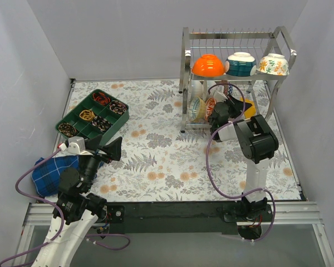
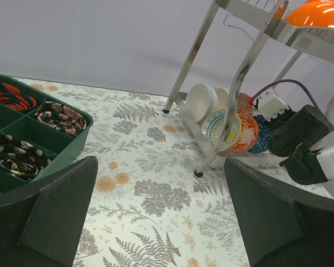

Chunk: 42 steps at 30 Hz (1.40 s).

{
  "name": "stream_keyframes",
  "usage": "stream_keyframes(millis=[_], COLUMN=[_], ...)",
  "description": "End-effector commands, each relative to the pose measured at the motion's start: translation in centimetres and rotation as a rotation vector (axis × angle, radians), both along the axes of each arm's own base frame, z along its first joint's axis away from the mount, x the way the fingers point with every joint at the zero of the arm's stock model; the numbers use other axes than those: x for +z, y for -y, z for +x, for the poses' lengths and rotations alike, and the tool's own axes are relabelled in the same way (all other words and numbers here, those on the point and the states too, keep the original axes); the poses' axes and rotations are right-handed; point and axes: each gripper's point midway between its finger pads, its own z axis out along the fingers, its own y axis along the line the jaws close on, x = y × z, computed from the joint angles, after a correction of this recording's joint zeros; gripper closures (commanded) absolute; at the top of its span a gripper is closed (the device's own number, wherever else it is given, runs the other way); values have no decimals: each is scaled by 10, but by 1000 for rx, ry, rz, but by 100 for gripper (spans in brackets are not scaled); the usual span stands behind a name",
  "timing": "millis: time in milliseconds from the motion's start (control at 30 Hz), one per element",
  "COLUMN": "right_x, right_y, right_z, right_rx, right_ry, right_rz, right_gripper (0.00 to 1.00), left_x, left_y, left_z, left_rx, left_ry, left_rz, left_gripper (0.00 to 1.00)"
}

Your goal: Unload the bowls from the dish rack

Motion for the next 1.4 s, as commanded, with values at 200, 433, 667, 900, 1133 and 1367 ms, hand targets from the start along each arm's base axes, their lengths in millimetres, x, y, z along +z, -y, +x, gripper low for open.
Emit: stream_keyframes(millis=[200, 433, 667, 900, 1133, 1367], right_x=[86, 87, 77, 54, 33, 46], right_y=[18, 16, 8, -22, -62, -105], right_z=[-60, -85, -129, -164, -175, -170], right_rx=[-57, -68, -78, -30, 69, 193], right_ry=[625, 616, 558, 454, 360, 356], right_rz=[279, 315, 378, 451, 476, 511], right_gripper=[99, 99, 99, 99, 99, 99], left_x=[12, 12, 7, -3, -22, -45], left_y=[0, 2, 9, 44, 75, 102], left_z=[-6, -5, -2, -3, 1, 2], left_rx=[-15, -22, -53, -233, -390, -522], left_ry=[24, 19, 0, -41, -158, -325], left_rz=[4, 9, 21, 55, 64, 30], left_gripper=[2, 2, 2, 2, 2, 2])
